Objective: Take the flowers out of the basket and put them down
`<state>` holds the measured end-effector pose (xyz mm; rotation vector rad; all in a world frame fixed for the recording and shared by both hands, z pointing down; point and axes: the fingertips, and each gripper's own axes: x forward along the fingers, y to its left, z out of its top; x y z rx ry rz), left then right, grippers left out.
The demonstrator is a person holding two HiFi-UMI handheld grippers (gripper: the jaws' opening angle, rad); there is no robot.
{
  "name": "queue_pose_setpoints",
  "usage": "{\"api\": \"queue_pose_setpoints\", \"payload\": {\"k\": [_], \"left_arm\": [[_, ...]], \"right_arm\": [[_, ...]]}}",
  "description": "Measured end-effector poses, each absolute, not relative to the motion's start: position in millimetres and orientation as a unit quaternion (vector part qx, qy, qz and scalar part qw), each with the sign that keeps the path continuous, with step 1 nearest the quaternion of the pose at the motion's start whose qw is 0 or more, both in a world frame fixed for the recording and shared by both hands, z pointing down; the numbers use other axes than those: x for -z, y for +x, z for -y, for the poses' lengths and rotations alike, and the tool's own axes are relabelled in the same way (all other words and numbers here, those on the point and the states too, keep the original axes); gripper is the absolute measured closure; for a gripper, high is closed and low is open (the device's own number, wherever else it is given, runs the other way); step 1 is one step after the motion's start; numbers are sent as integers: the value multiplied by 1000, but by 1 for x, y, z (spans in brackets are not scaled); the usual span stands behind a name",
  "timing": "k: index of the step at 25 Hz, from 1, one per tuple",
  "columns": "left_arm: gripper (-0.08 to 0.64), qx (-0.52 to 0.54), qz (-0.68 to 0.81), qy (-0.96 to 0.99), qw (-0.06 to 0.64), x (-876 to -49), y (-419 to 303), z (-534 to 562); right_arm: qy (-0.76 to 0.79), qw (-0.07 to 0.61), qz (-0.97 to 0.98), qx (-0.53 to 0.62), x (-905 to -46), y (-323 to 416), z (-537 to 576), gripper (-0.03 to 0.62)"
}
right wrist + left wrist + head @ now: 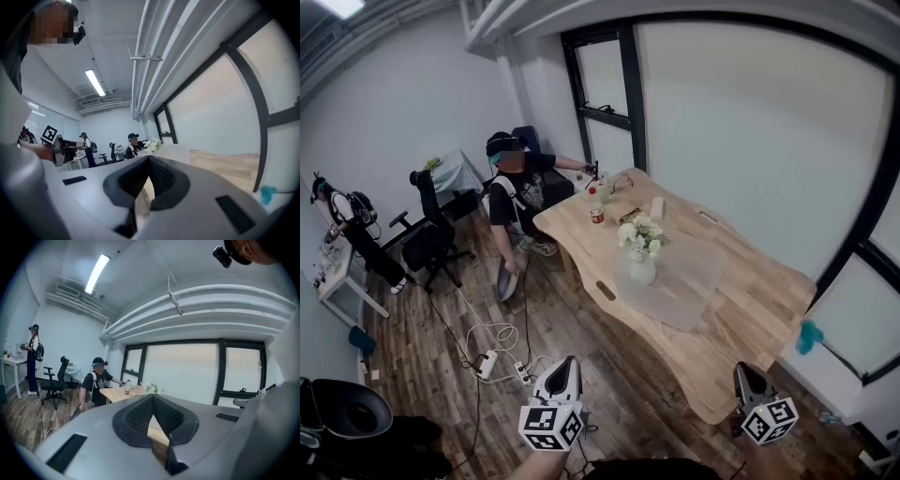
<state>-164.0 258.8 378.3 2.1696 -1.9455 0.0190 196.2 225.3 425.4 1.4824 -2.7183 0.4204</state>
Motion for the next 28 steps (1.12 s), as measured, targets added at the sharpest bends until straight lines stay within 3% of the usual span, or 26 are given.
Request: {"api": "queue_pose_setpoints", "payload": {"k": [17,22,28], "left_arm": [[556,-23,687,721,89,-377,-110,-265],[555,-32,676,732,76,-365,-99,-247],[555,-32,659,749,63,-358,-92,-204]], "right_arm": [[437,-4,889,-138,-429,229,-208,571],[431,27,898,-88,-425,224,-209,571],[454,17,885,-102,-428,241,-197,571]]}}
